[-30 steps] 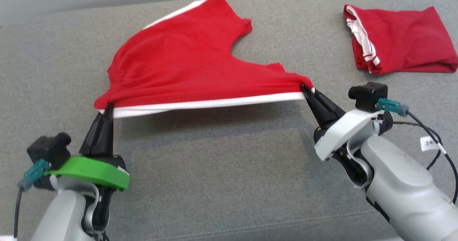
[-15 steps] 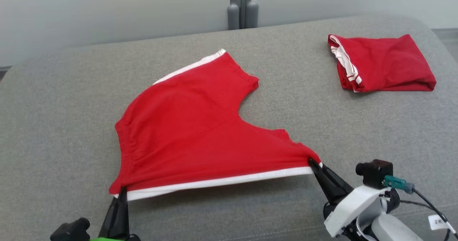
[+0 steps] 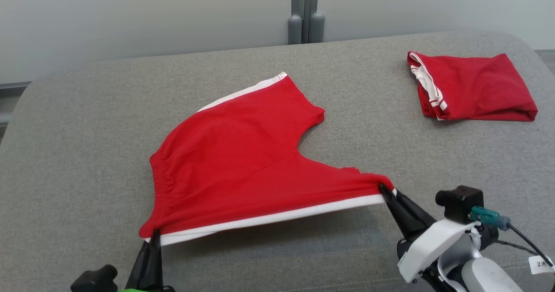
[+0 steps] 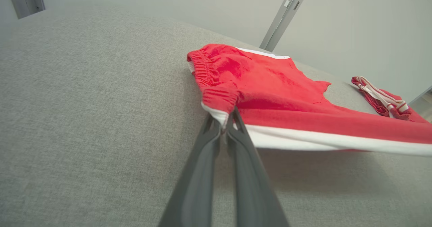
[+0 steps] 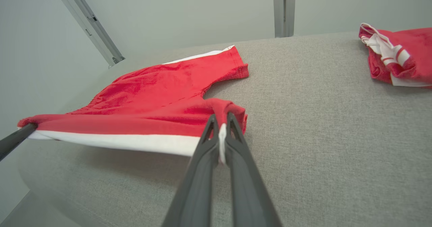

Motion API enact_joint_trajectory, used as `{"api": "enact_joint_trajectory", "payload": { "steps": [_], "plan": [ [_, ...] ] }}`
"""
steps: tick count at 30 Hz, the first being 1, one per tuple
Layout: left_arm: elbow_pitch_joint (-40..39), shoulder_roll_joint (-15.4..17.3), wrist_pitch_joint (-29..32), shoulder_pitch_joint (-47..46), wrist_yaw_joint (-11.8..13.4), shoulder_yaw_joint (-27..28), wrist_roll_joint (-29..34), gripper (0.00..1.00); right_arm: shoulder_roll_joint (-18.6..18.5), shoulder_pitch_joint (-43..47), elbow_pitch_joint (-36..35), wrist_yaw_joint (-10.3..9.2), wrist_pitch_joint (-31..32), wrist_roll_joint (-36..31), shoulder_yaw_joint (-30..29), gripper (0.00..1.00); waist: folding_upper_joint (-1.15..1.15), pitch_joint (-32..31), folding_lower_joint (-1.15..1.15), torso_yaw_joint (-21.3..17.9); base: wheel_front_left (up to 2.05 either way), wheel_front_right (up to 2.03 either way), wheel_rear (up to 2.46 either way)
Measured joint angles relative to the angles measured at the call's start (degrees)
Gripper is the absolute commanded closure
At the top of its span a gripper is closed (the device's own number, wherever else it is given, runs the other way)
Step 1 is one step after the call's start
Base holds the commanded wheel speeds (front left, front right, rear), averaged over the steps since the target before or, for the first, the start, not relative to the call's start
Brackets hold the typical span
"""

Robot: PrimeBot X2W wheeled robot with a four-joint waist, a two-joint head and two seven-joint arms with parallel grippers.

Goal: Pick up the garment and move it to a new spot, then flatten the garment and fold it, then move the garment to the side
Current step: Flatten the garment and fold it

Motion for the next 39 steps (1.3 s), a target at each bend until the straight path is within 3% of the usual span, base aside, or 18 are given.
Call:
{"api": "enact_joint_trajectory", "payload": {
  "steps": [13,24,39],
  "plan": [
    [3.3,0.2,0.0,-10.6,-1.3,-0.8,2.5,1.00,-0.5,-14.2,7.8,-0.07,0.8,-2.6,2.8,1.00,0.00,1.4,0.00,1.6,0.00,0.00,0.00],
    [9.7,0.7,-0.1,-20.6,-2.3,-0.9,2.5,1.00,-0.4,-33.2,21.5,-0.08,-1.0,-2.2,9.5,1.00,0.00,5.7,0.00,3.1,0.00,0.00,0.00],
    [19.5,0.3,-0.1,-34.1,-2.8,-2.6,2.0,1.00,2.8,-53.0,42.8,-0.08,-3.2,1.6,15.3,1.00,0.00,12.3,0.01,5.5,0.00,0.00,0.00]
  ]
}}
